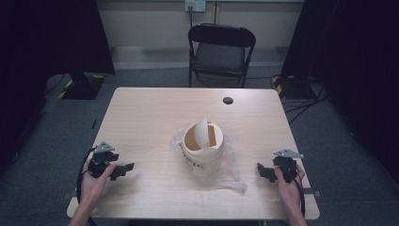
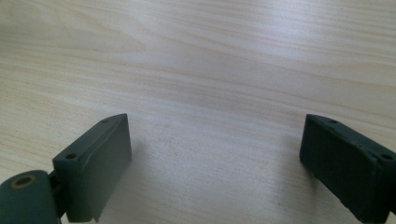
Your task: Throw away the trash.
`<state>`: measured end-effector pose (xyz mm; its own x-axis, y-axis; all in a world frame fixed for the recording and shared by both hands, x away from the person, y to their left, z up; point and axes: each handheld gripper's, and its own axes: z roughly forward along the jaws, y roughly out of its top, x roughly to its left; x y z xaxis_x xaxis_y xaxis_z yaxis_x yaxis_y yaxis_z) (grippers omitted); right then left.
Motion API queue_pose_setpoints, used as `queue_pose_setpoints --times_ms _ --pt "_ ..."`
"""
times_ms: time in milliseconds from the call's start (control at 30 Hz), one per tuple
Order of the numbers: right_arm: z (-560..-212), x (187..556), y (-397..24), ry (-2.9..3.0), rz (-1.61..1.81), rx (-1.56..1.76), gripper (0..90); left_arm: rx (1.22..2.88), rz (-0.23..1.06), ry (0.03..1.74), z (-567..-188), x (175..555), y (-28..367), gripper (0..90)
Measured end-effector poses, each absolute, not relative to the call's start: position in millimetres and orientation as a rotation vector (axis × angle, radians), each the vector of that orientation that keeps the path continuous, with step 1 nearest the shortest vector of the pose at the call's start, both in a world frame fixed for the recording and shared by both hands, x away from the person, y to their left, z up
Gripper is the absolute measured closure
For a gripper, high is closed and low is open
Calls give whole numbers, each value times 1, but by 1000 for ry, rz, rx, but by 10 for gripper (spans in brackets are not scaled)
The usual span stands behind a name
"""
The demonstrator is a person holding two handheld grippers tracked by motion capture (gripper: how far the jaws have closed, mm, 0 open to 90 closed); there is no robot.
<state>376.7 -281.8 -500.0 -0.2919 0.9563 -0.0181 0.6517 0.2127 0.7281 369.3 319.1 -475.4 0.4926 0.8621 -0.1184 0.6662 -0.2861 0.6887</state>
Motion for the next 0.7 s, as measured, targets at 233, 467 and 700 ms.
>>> queue_pose_setpoints --times_ms 233,467,700 --pt "-500 377 -282 2021 858 1484 84 2076 411 1293 -490 368 320 178" --pt "-500 377 -282 2022 858 1485 84 2064 509 1283 -497 366 316 146" --pt "-500 377 -282 2021 857 1484 84 1999 552 1287 -503 362 313 111"
